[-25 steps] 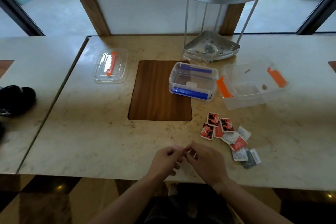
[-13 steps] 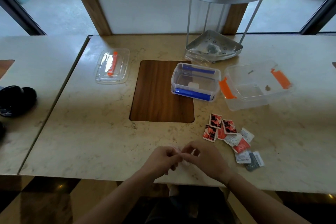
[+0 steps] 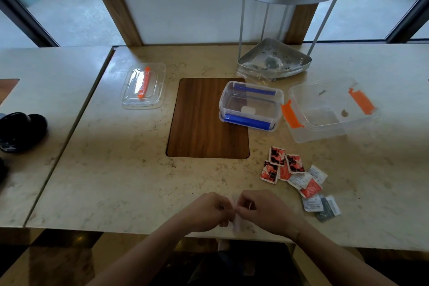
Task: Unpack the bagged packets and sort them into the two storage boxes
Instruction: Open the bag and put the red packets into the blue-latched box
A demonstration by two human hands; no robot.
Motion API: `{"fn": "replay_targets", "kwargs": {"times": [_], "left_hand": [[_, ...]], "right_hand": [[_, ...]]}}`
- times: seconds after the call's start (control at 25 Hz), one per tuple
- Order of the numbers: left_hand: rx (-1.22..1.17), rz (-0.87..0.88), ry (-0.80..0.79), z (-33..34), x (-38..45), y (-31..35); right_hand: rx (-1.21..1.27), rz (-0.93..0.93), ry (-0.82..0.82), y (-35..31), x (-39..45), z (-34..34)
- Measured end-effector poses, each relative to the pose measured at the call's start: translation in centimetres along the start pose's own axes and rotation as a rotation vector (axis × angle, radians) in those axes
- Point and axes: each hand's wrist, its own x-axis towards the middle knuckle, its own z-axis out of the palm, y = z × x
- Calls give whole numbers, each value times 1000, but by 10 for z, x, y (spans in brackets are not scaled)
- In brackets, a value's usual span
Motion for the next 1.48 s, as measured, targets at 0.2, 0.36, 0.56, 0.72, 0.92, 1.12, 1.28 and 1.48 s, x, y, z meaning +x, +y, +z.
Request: {"fn": "replay_targets", "kwargs": {"times": [0.2,0.36,0.56,0.72,0.92,1.12,1.28,1.48], "left_hand": [[124,26,76,7,0,2],[250,35,161,10,3,-2],[236,-44,306,-3,8,-22],[275,-7,385,-7,9,-13],[213,89,379,-25,8,3],[184,166,220,-56,11,28],[80,216,-15,-79,20,45],[-99,256,-181,-100,40,78]], "right_hand": [[-90,25,-3,-4,-3,1],[-112,37,30,-6,-3,3],[-183,135,144,8,-6,-14],[-175,158,182,6,-2,-17],[-80,179,116,9,-3,-29],[58,181,118,13,-4,-63],[-9,29,26,11,10,-66],[223,-77,-92,7,30,-85]]}}
